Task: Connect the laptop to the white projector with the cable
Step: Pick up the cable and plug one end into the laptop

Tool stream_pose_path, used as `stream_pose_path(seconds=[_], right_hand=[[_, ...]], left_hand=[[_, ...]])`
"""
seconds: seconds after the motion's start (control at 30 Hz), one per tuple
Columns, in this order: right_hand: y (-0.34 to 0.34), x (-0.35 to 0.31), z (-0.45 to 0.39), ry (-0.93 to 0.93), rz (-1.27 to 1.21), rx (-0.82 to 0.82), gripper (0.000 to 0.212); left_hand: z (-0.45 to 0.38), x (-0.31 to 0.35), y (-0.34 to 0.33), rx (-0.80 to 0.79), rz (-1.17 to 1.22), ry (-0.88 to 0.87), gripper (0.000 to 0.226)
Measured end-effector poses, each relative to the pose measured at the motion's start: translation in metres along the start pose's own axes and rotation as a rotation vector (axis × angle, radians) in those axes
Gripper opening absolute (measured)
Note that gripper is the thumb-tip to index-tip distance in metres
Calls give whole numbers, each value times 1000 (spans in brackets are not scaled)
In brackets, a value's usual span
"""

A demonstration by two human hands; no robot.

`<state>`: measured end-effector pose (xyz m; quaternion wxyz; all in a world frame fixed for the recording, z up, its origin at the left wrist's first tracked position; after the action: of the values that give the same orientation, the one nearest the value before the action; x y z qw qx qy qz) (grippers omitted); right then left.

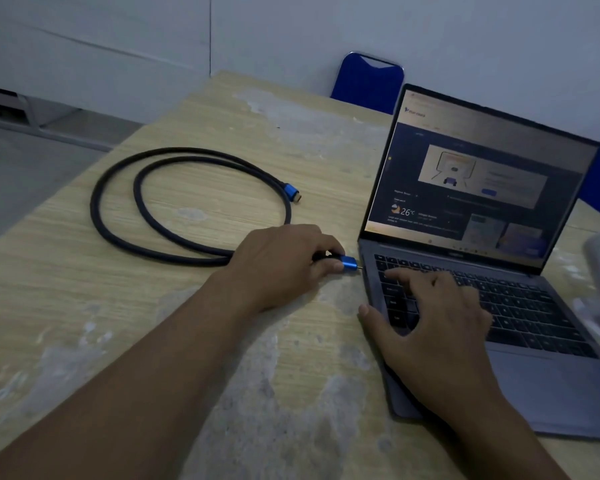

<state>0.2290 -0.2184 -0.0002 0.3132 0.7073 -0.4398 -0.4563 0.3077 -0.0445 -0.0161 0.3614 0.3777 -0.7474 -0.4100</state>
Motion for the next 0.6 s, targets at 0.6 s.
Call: stream_pose_path(seconds=[0.6], right_hand=[[-2,0,0,-13,-11,-36,53]], left_hand=[[-1,6,-4,-70,27,-20,35]])
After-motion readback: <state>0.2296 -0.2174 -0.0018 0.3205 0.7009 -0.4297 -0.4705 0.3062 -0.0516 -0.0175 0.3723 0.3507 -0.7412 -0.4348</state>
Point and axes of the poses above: each hand's wrist, its own z-axis away from the middle knuckle, its own y-axis out of the back of the hand, x = y × z, the point moved 9 cm from there along -z, towards the middle knuckle, and after that the axes turned 9 degrees about -z, right-handed, at the moved point
